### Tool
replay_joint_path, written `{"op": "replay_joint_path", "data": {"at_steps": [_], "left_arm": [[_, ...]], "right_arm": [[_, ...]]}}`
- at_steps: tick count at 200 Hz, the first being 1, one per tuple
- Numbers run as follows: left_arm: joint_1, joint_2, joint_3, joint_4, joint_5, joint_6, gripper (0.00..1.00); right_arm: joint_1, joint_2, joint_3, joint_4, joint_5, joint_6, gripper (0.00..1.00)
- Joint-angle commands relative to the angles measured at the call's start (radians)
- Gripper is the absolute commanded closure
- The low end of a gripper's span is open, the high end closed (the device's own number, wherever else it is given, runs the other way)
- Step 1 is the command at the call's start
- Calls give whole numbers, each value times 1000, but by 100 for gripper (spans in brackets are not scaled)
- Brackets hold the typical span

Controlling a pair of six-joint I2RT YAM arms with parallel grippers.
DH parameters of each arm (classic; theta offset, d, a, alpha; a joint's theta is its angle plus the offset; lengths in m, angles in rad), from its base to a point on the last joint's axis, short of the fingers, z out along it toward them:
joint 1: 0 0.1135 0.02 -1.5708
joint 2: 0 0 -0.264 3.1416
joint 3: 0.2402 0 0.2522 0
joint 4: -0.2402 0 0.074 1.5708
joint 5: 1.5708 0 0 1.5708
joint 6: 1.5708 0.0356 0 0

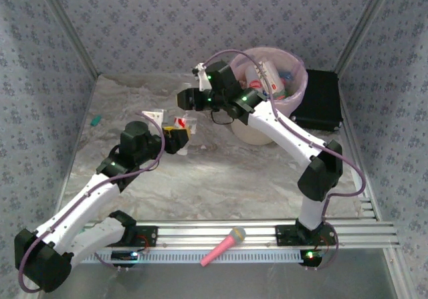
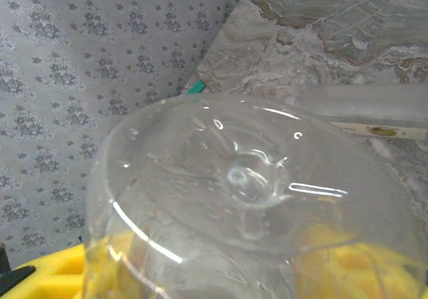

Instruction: Put the plastic bottles in the bin

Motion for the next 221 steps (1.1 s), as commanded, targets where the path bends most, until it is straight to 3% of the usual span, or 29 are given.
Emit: {"op": "replay_joint_path", "data": {"at_steps": [1,9,20,53,81,115,153,199,221], "left_arm": [[0,-39,21,27,-22,8,21],[0,-47,24,16,-29,11,10],[0,-57,29,-4,-42,18,3],[1,-76,40,-97,-112,44,1],[2,-68,37,-113,-126,44,1],[3,-45,40,-110,-122,42,2],[4,-43,37,-121,-126,40,2],[3,-46,35,-129,-135,36,2],[3,-52,34,-134,-139,36,2]], "right_arm": [[-17,2,82,-18,-16,-45,48],[-24,3,119,-42,-12,-72,49],[-35,5,191,-91,2,-133,48],[-104,15,446,-296,51,-311,48],[-194,-11,570,-368,84,-406,48],[-344,-55,563,-300,54,-479,49],[-456,-2,566,-310,53,-553,49],[-463,67,493,-315,46,-559,49],[-452,28,323,-187,77,-538,50]]}}
